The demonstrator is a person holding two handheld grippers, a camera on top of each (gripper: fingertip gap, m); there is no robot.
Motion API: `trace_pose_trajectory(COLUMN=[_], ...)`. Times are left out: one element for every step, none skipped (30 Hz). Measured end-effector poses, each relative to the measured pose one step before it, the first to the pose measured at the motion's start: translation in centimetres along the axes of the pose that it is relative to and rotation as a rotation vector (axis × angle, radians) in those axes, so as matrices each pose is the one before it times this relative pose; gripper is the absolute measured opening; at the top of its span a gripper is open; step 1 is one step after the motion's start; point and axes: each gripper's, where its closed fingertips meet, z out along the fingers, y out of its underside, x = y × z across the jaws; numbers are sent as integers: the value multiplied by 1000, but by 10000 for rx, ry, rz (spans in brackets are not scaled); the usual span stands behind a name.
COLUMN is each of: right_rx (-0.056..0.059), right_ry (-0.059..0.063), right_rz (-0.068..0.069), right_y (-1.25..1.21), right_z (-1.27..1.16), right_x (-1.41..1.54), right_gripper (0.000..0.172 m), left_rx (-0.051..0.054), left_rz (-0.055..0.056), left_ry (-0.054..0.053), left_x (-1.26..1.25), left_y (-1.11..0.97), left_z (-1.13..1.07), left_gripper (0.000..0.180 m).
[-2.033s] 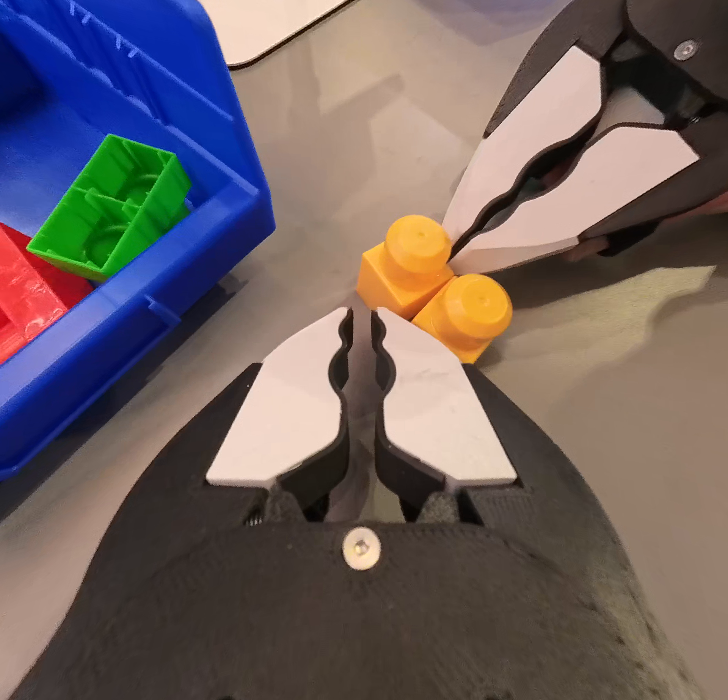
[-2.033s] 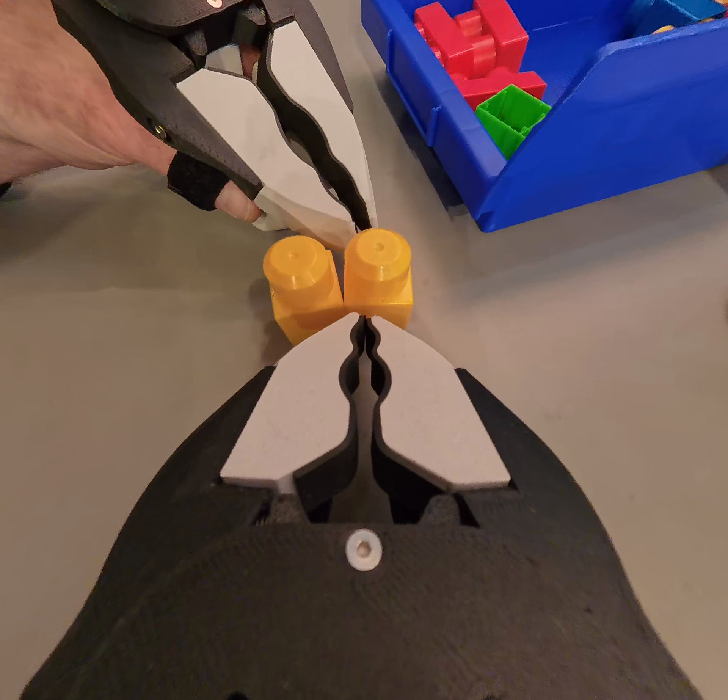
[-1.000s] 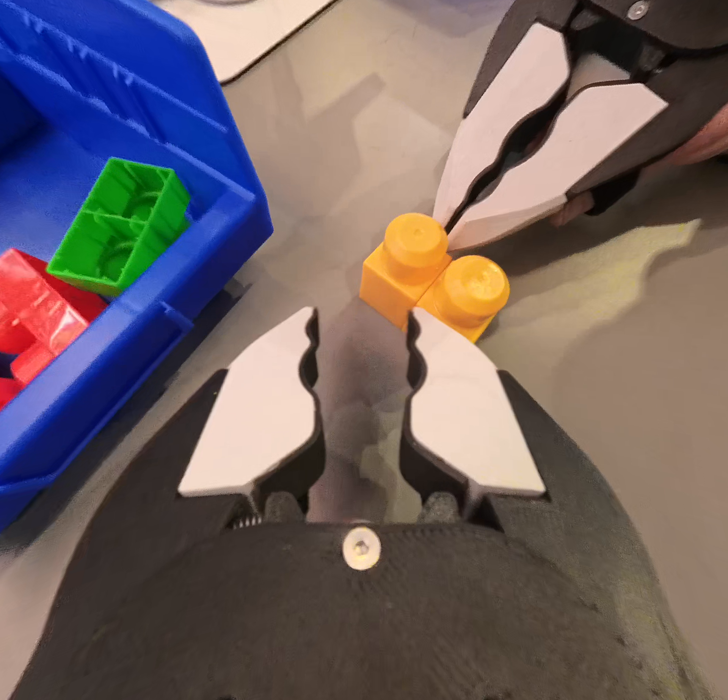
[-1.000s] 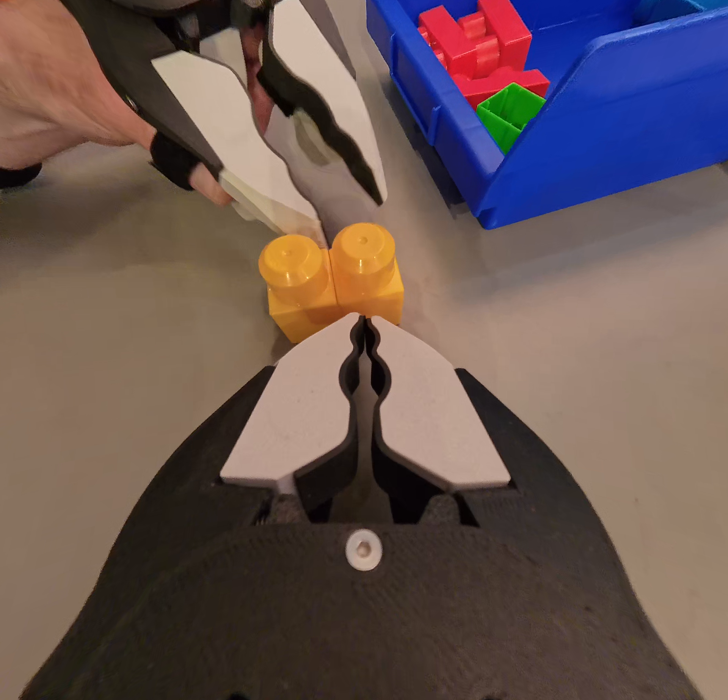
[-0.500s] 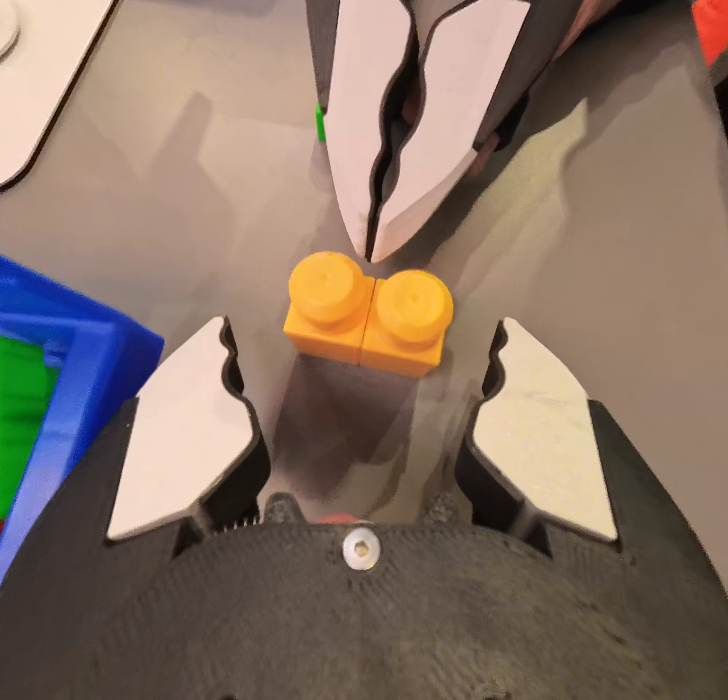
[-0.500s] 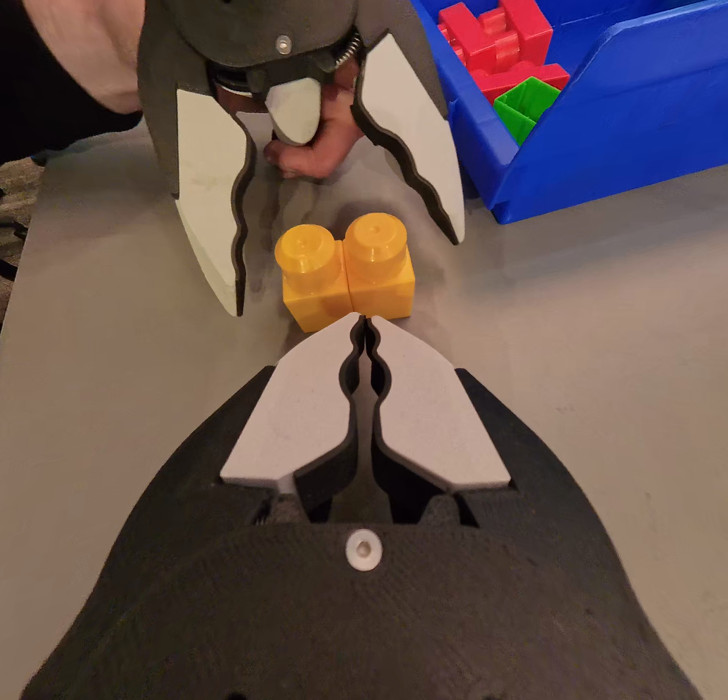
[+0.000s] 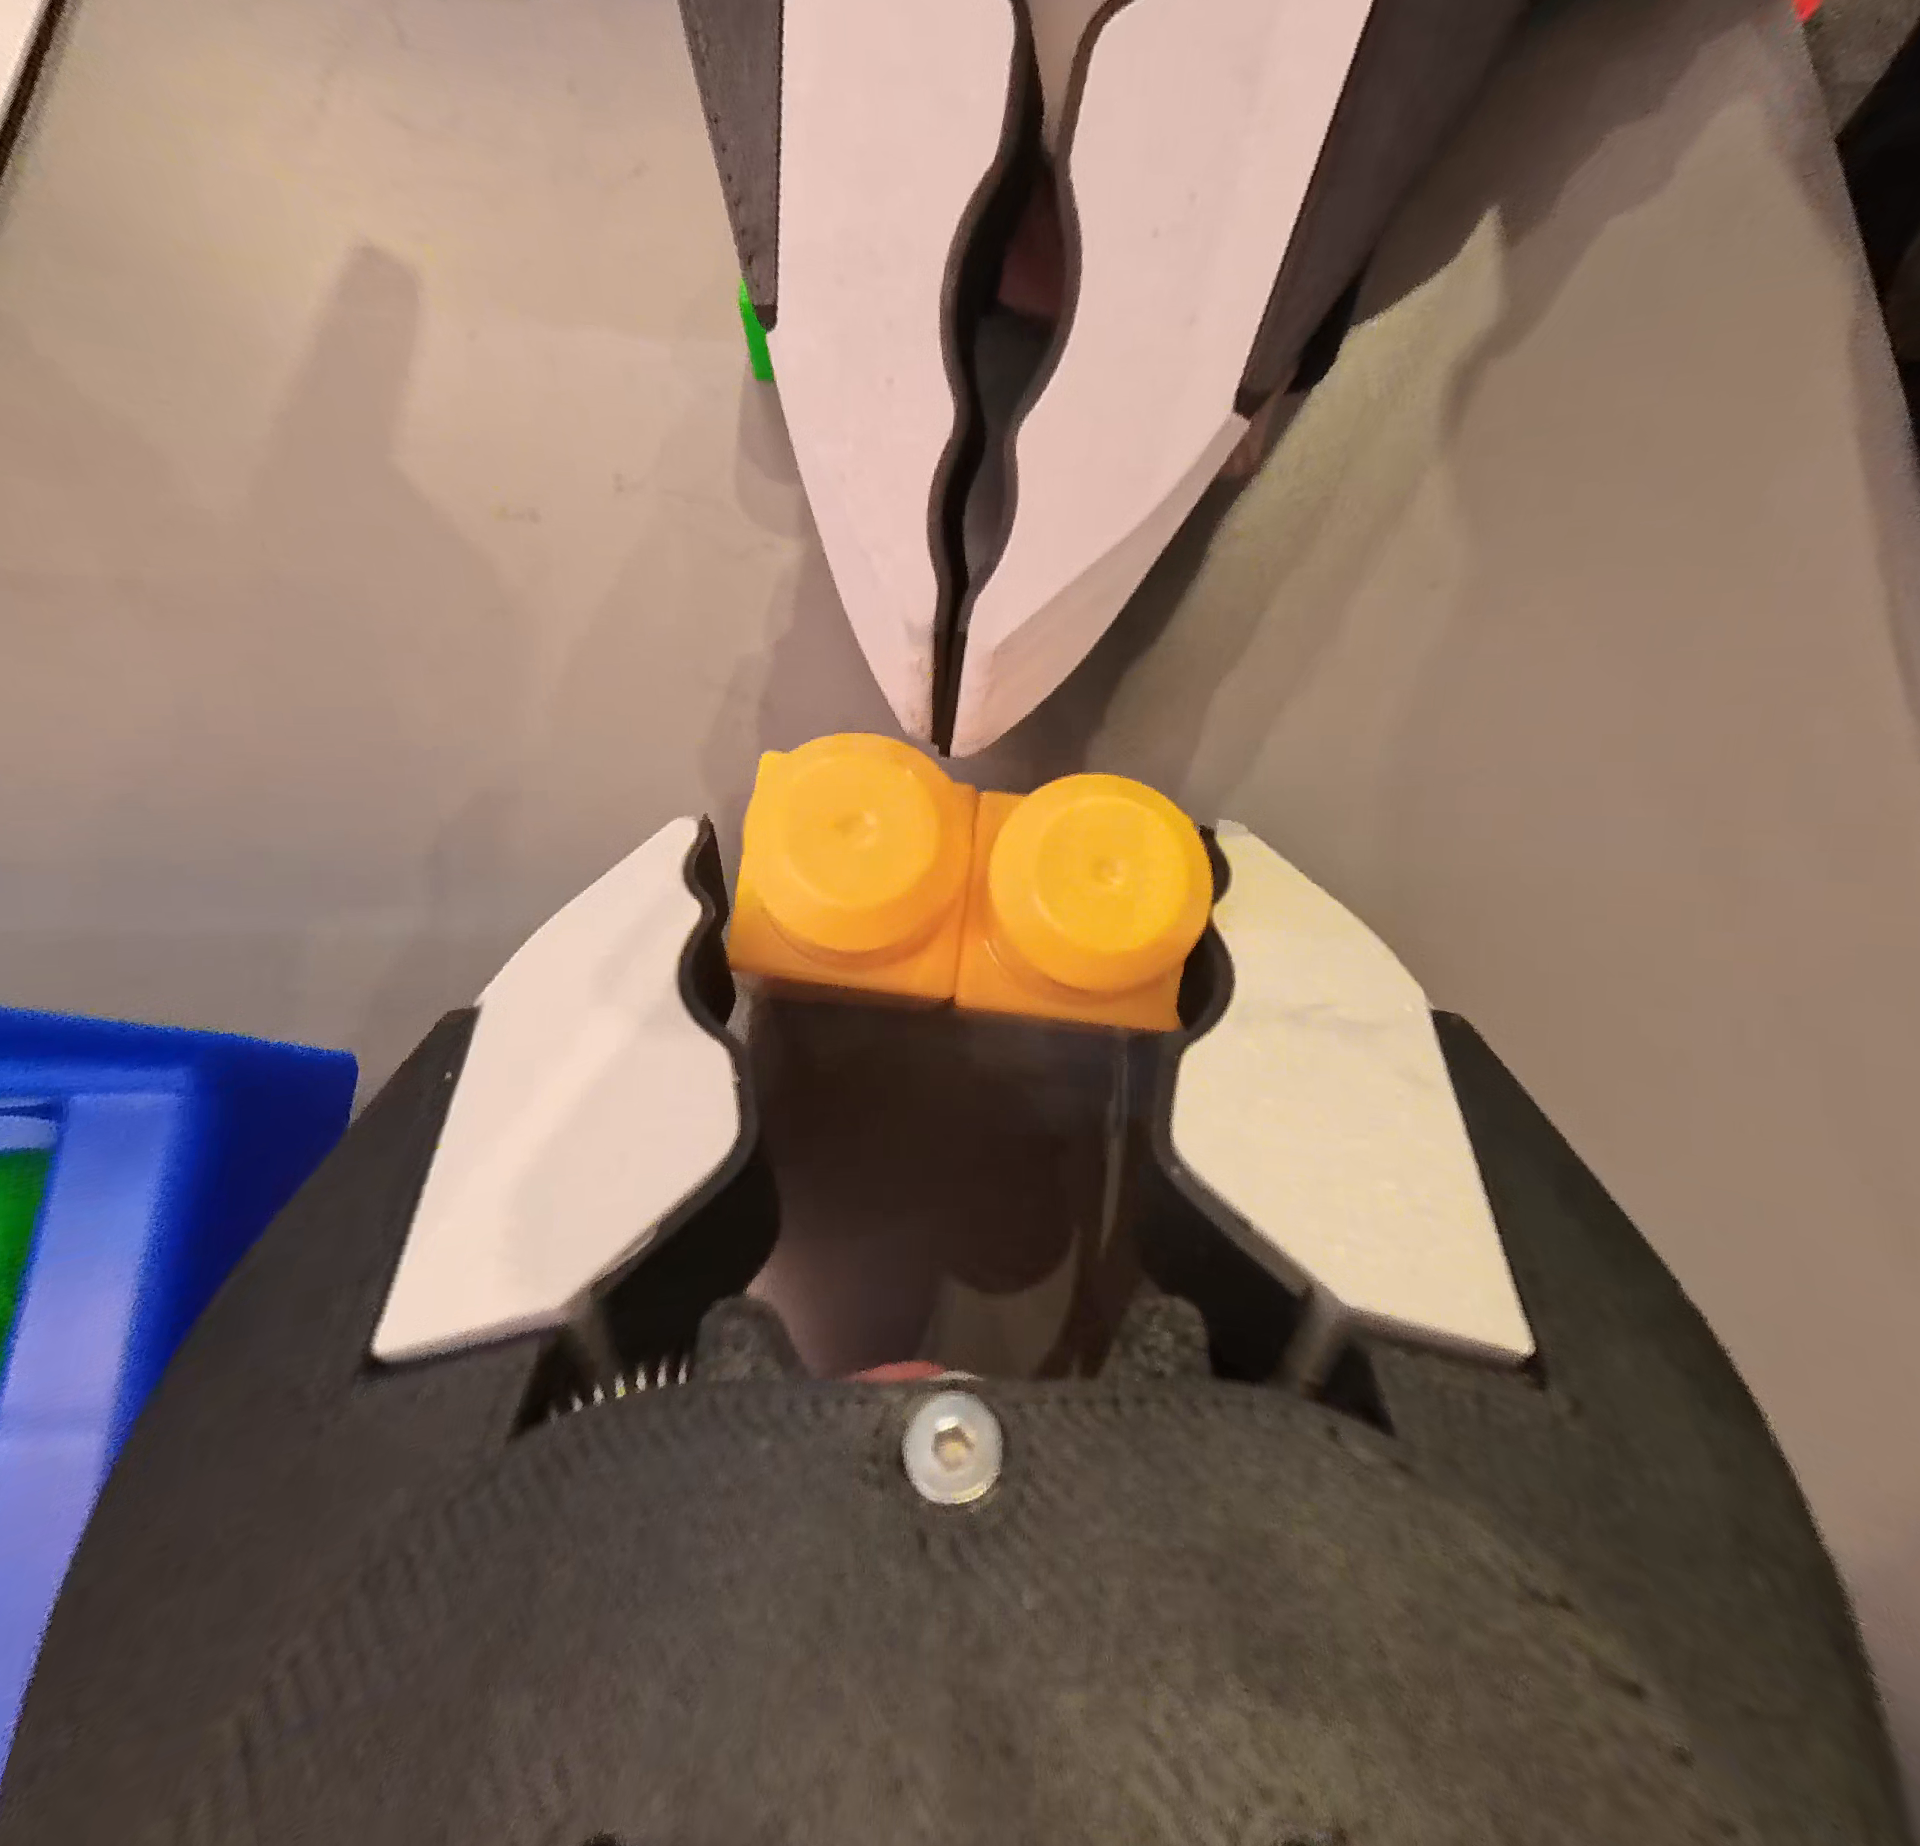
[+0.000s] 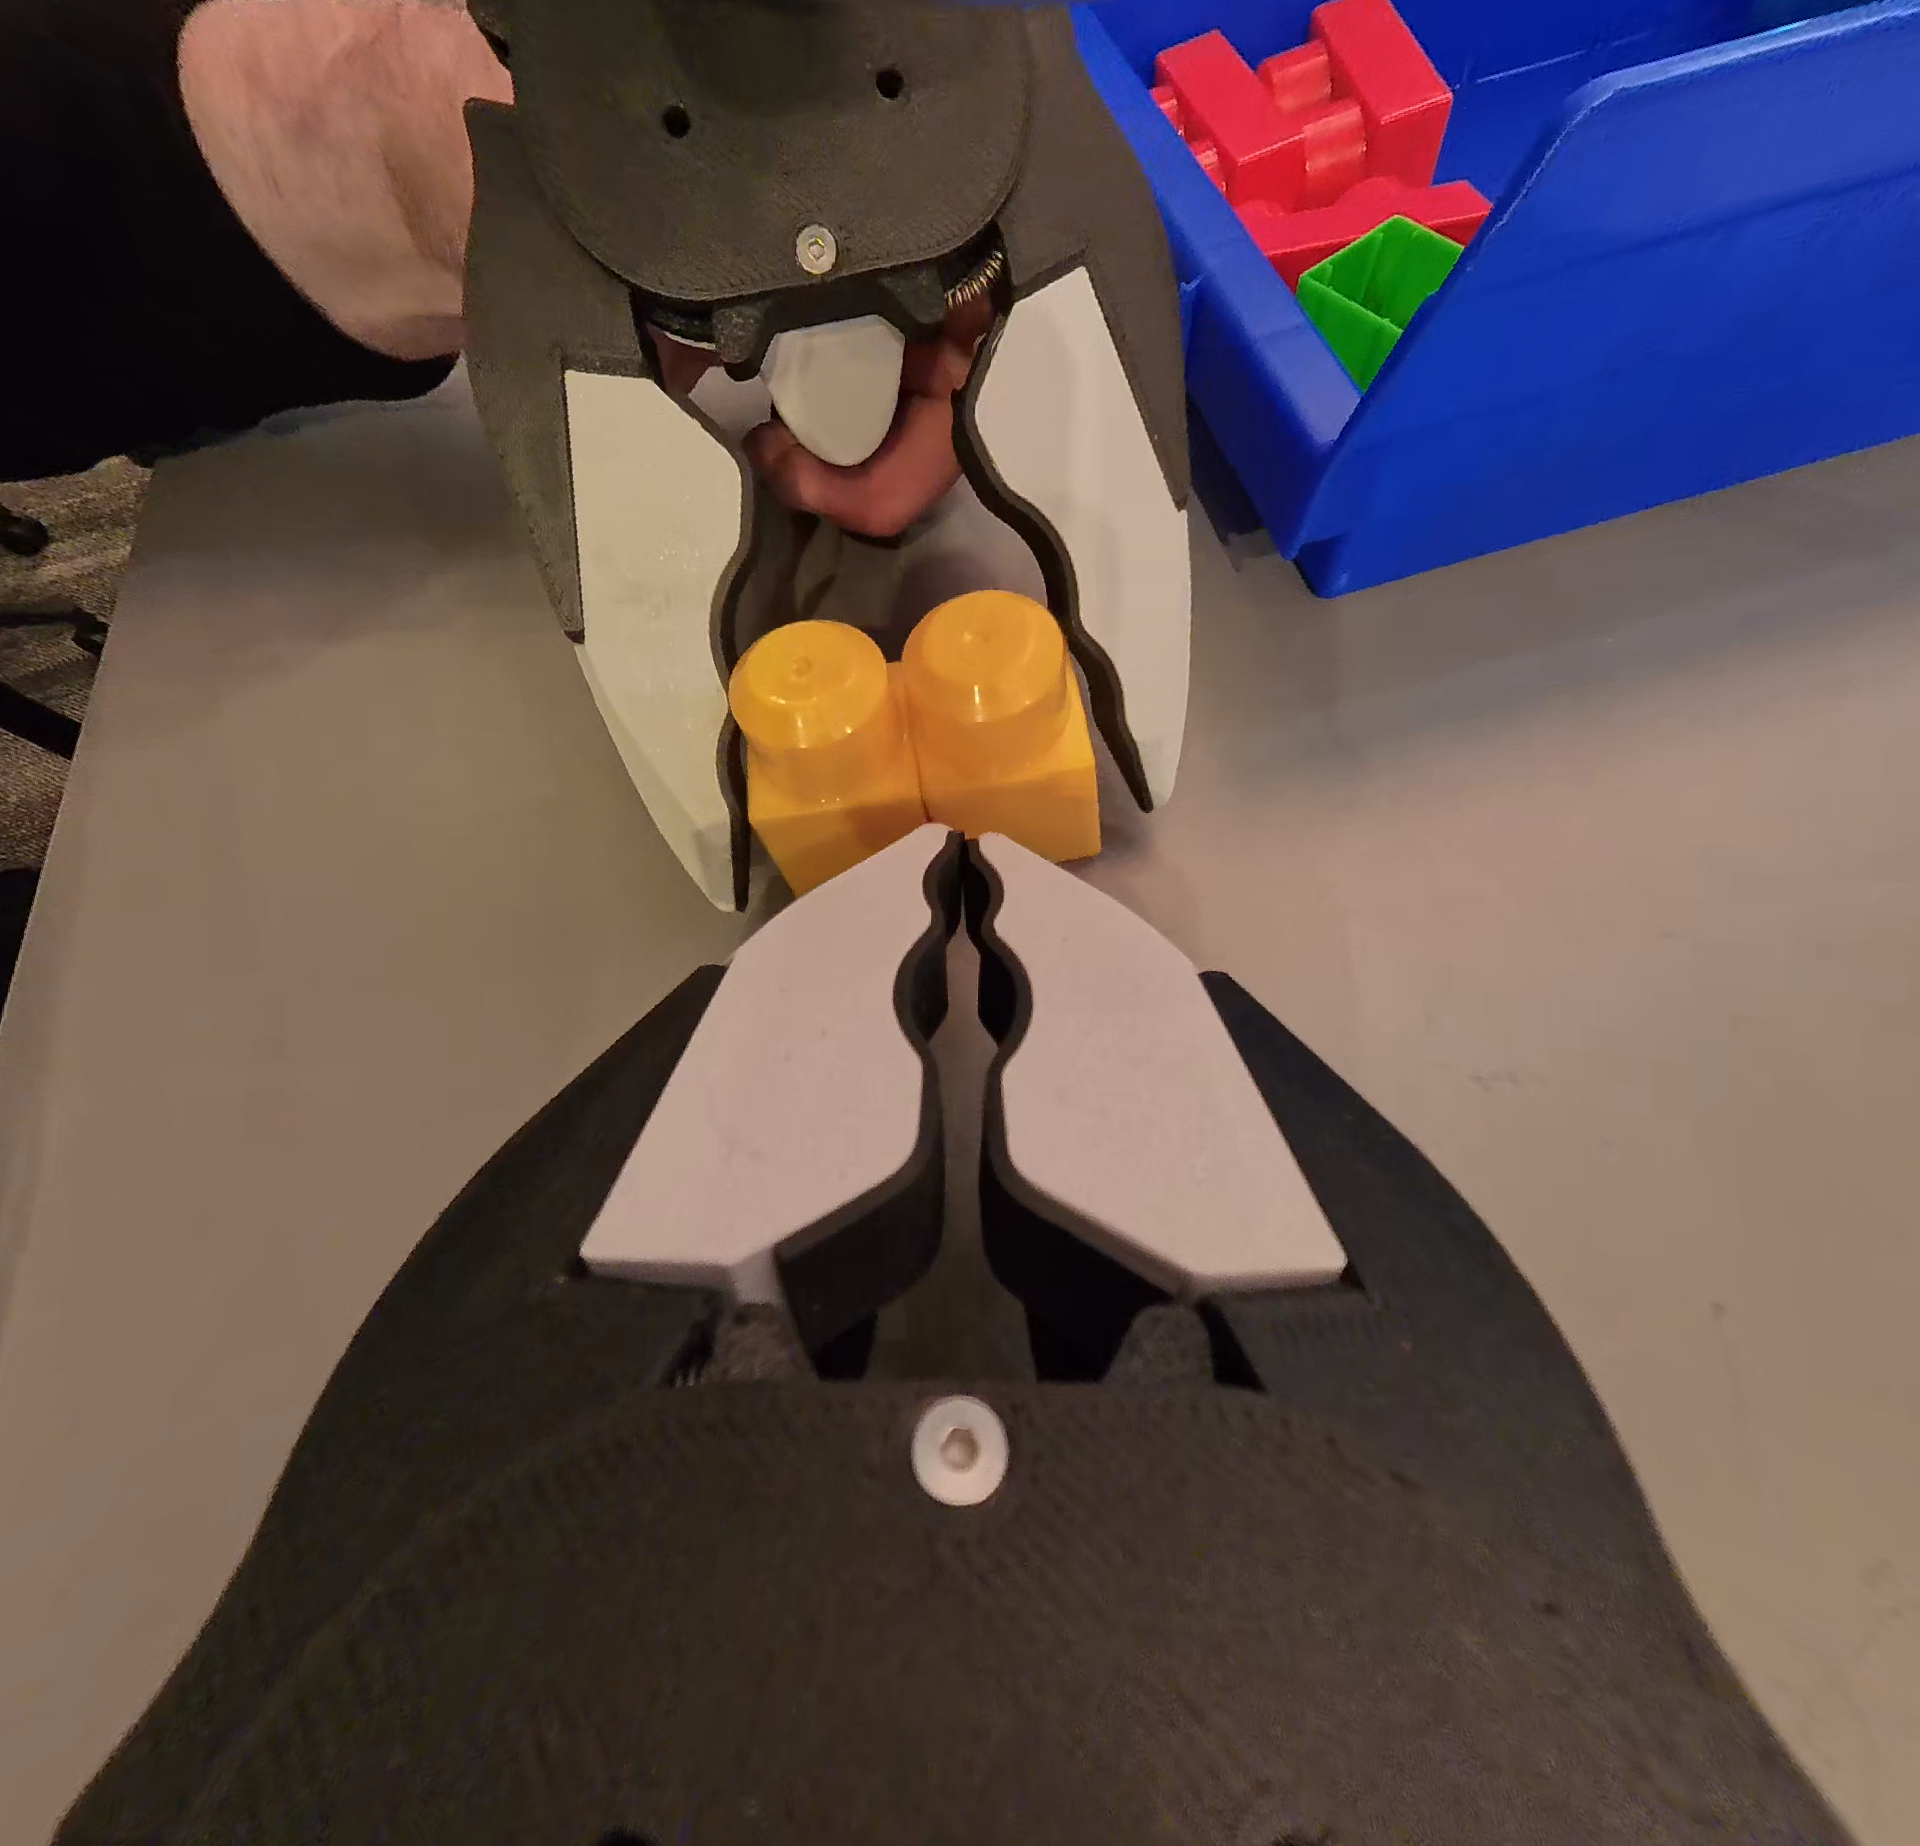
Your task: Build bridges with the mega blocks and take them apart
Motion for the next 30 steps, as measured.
trace_pose_trajectory(right_rx=[15, 10, 15, 21, 8, -8, 5, 10, -32, -81, -64, -33, -59, -41, 0, 11, 8, 5, -4, -25, -32, -26, -21, -31, -34, -32, -95, -117, -74, 1], right_ry=[-7, 2, 6, -8, -11, -11, -9, -16, -12, -36, 1, 19, -22, -73, -9, 0, -15, -12, 12, 51, 52, 123, 163, 85, 26, 65, 74, -3, -34, -110], right_rz=[10, 3, -11, -2, 39, 64, 47, 8, -15, -28, -33, -53, -28, 2, 58, 87, 80, 15, 2, 9, 24, 58, 57, 43, -23, -104, -148, -181, -167, -153], right_y=[-17, -4, 7, -12, 2, 24, 3, -6, 49, 120, 87, 41, 76, 93, 52, 22, -12, -21, 9, 32, 51, 43, 58, 33, 13, -10, 55, 77, 10, -105], right_z=[-33, -25, -44, -43, -46, -13, -29, -23, 8, 41, 58, 35, 23, -37, -102, -84, -25, -2, -15, -7, 0, -41, -54, 18, 79, 121, 181, 211, 195, 179], right_x=[-5, 1, -6, -23, 27, 53, 39, -18, -32, -77, -61, -37, -66, -83, 79, 117, 68, 12, 40, 90, 123, 233, 298, 176, 14, -36, -102, -268, -326, -429], right_gripper=[0, 0, 0, 0, 0, 0, 0, 0, 0, 0, 0, 0, 0, 0, 0, 0, 0, 0, 0, 0, 0, 0, 0, 0, 0, 0, 0, 0, 0, 0], left_rx=[250, 312, -2, -4, -24, -4, 11, -60, -224, -217, 17, 1, -45, -108, -71, -167, -164, 38, 145, 69, 1, -6, -36, -81, -112, -18, 11, 23, 18, 16], left_rz=[-40, -130, -112, 10, 34, -22, -16, 7, -14, 8, 22, -31, -17, 20, 54, 44, -28, -57, -45, -49, -2, 2, -6, 24, 68, 57, -17, -18, -26, -38], left_ry=[-91, -32, 27, 11, 7, 12, -3, 57, 136, 56, -21, 58, 91, 20, -30, 16, -85, -71, 22, 11, -12, -1, 16, 17, 38, -17, -7, 46, 25, -6], left_x=[-159, -148, -81, 5, 60, 22, -21, 100, 224, 138, 9, 59, 95, 42, 20, 104, -79, -86, 37, -8, -18, -2, 5, 36, 96, 5, -31, 14, -6, -50], left_y=[-375, -406, 54, 6, 7, 5, -2, 78, 302, 296, -9, 20, 73, 137, 87, 267, 275, 46, -63, 24, 70, 14, 25, 70, 101, -49, -72, -36, -16, -36], left_z=[-131, -224, -54, 11, 36, -4, -10, 39, 118, 150, -10, -13, 5, 62, 42, 60, 19, -97, -190, -143, -57, -11, 50, 95, 117, 80, 44, 1, -16, 1], left_gripper=[84, 80, 80, 80, 80, 80, 80, 80, 81, 82, 81, 81, 82, 82, 83, 84, 90, 95, 95, 93, 93, 92, 91, 90, 89, 88, 87, 86, 86, 85])
